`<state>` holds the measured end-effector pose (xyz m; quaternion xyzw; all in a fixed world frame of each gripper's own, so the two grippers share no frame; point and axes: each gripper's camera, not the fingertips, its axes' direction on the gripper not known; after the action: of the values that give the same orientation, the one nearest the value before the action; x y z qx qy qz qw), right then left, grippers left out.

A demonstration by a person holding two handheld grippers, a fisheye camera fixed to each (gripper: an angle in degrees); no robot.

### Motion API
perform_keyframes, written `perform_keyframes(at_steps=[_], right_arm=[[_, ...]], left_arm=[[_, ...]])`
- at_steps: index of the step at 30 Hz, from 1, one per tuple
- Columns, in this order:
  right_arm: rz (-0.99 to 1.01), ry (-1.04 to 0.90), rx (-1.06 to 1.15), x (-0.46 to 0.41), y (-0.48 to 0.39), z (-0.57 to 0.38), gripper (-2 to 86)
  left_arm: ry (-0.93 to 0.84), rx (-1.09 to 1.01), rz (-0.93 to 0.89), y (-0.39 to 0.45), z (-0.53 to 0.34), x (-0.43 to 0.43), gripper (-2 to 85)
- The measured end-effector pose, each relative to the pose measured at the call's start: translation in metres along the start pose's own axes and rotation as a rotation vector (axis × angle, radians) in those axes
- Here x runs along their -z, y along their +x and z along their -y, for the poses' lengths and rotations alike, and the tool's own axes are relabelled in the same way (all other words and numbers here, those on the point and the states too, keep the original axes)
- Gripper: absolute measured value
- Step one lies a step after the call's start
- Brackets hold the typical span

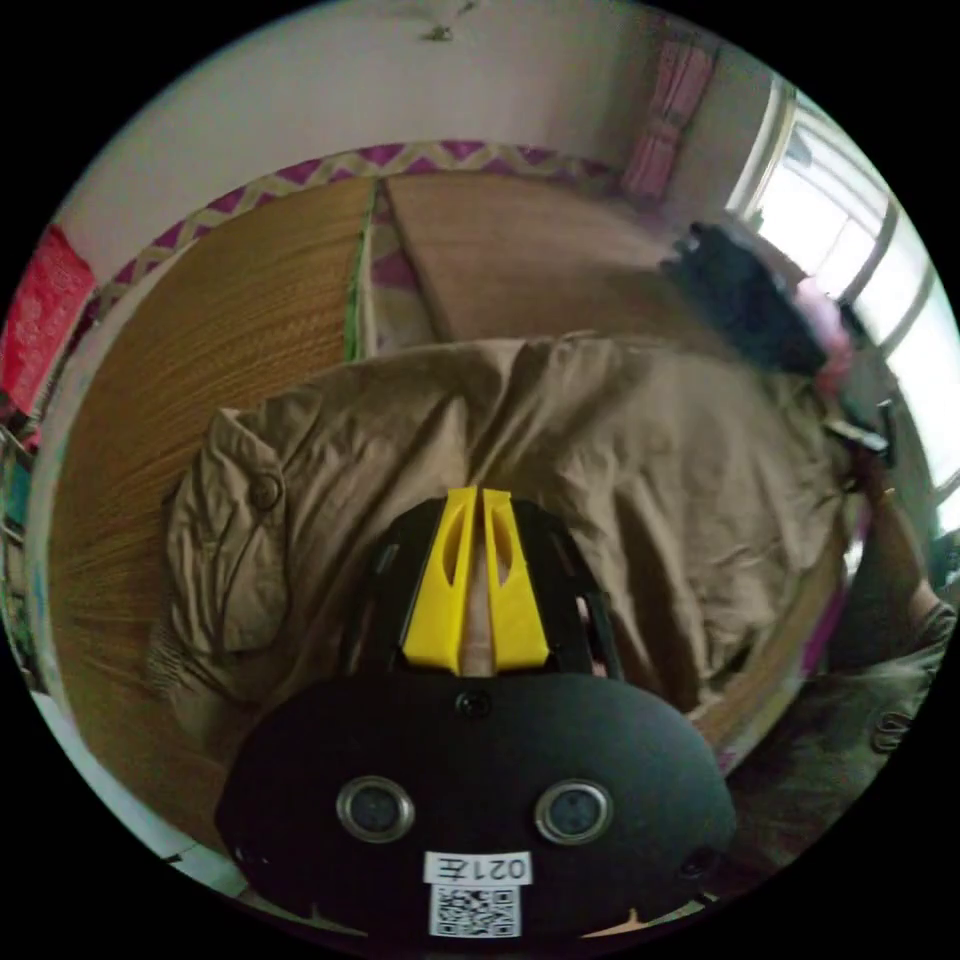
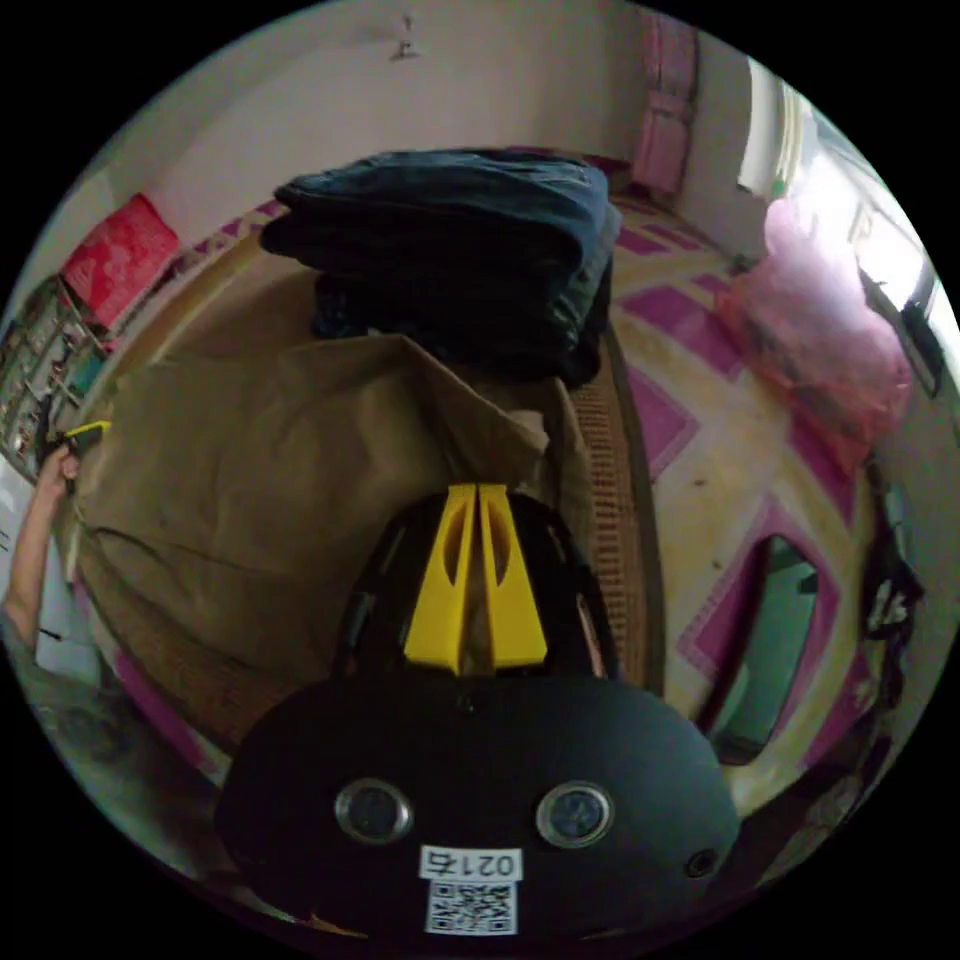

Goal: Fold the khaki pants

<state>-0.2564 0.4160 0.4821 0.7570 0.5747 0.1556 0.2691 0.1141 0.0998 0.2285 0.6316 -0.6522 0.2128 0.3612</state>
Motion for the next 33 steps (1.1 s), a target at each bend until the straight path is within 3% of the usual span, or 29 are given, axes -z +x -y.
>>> perform_keyframes(at_steps=[7,11,14,16,18,22,26,28,30,33], right_arm=[[-0.129,-0.066,0.005,-0.049,-0.027,-0.013,-0.7],[-0.118,0.209,0.229,-0.046,-0.072,-0.024,-0.7],[-0.172,0.06,0.263,-0.109,-0.083,0.003,-0.7],[-0.282,-0.01,0.198,-0.144,-0.069,0.019,-0.7],[-0.436,-0.063,0.033,-0.161,-0.03,0.027,-0.7],[-0.318,0.063,-0.028,-0.122,-0.002,-0.003,-0.6],[0.082,0.079,0.196,-0.103,-0.023,-0.054,-0.6],[0.084,0.011,0.248,-0.121,-0.036,-0.071,-0.6],[-0.058,-0.05,0.272,-0.157,-0.039,-0.093,-0.6],[-0.154,-0.051,0.076,-0.148,-0.003,-0.104,0.1]], left_arm=[[0.094,0.066,-0.072,0.006,-0.019,-0.006,-0.9],[0.231,0.003,-0.231,0.033,-0.029,0.011,-1.0],[0.146,-0.056,-0.275,0.057,-0.024,-0.002,-1.0],[0.053,-0.068,-0.216,0.066,-0.024,-0.018,-1.0],[0.08,-0.072,-0.213,0.067,-0.037,-0.024,-1.0],[0.147,-0.066,-0.262,0.066,-0.059,-0.008,-1.0],[0.233,-0.158,-0.386,0.094,-0.079,0.013,-1.0],[0.189,-0.19,-0.375,0.108,-0.082,0.008,-1.0],[0.09,-0.176,-0.326,0.113,-0.086,-0.01,-1.0],[0.146,-0.131,-0.343,0.1,-0.1,0.007,-1.0]])
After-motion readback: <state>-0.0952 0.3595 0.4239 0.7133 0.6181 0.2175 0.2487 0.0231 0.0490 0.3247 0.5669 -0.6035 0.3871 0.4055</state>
